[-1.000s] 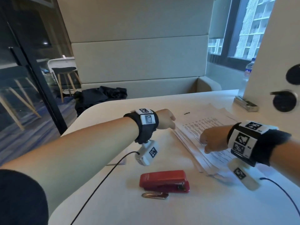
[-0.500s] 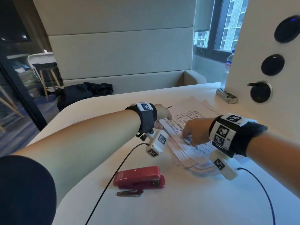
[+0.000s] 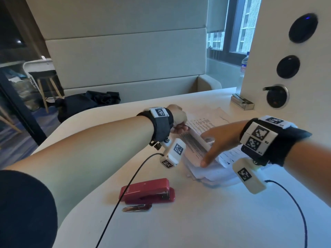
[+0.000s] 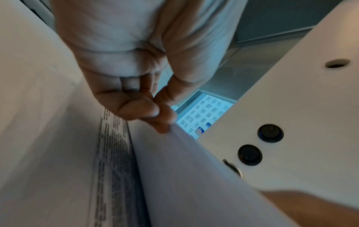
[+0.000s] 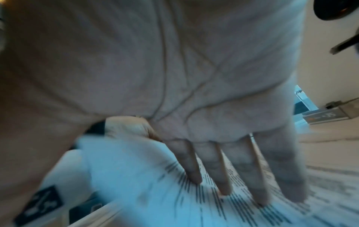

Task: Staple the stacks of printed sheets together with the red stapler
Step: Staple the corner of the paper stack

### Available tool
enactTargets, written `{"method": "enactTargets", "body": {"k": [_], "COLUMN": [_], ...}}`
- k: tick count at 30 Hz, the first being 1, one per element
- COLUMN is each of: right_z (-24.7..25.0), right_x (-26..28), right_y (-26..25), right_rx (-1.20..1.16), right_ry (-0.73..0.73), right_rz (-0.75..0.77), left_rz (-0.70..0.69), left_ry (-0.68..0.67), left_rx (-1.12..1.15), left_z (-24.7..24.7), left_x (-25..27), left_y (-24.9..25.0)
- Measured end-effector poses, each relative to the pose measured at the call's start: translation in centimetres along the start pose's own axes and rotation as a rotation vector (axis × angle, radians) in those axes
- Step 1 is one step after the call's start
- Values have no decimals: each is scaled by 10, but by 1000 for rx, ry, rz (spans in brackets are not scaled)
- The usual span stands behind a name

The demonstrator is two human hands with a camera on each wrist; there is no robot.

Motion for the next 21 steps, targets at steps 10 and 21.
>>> {"method": "enactTargets", "body": {"k": [10, 21], "right_z": [20, 13], "right_x": [17, 24], "right_y": [4, -16], "right_rx": [-255, -169], "right_ry": [595, 739], "right_rz": [-127, 71], "left_rz": [-74, 86], "left_ry": [192, -117], "left_rx": [-7, 285], "left_z": [26, 37], "left_x": [4, -3], "left_y": [5, -21]}}
Point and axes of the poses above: each hand's wrist, its own x-axis away from the middle knuckle, its own z-axis out of the back of the hand, y = z × x, the point moved 1 cm from there along -x, towards the middle knuckle, and after that the axes turned 10 degrees about -z, right-handed, at the moved point
